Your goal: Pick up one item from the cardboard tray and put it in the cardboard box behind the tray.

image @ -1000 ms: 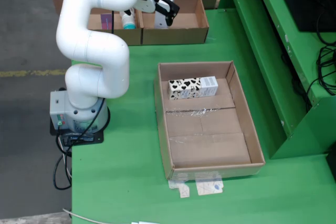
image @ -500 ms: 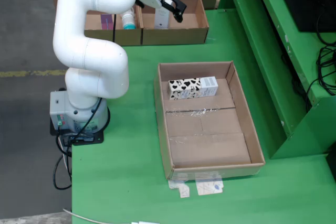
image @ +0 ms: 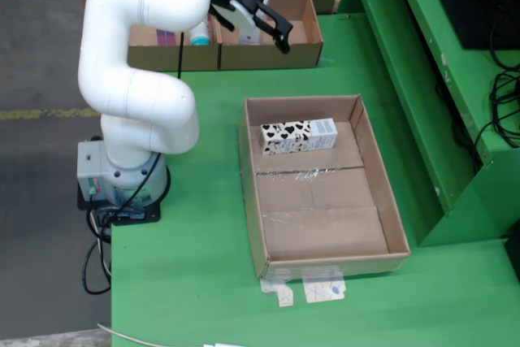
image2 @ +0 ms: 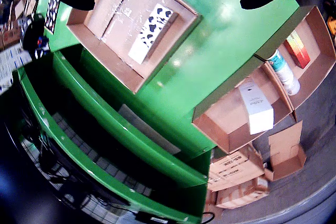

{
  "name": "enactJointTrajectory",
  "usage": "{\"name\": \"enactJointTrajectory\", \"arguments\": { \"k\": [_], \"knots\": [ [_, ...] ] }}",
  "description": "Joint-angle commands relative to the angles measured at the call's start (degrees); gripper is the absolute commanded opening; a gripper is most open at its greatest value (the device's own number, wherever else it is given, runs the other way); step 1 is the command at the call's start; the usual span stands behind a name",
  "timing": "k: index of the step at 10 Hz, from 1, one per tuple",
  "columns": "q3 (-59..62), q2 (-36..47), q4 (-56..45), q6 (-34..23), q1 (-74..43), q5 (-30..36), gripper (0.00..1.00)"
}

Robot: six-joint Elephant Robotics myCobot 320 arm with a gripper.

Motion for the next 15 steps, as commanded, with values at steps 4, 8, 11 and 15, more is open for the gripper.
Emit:
{"name": "enactJointTrajectory", "arguments": {
  "k": [4, 8, 11, 15],
  "knots": [
    [-10.40, 14.47, 1.54, -0.55, -10.23, 1.78, 1.00],
    [-17.94, 23.94, 4.71, -6.23, -23.39, 6.55, 1.00],
    [-25.25, 24.05, 17.95, -26.20, -48.85, 22.48, 1.00],
    [-23.21, 10.96, 24.51, -59.57, -94.04, 49.23, 1.00]
  ]
}}
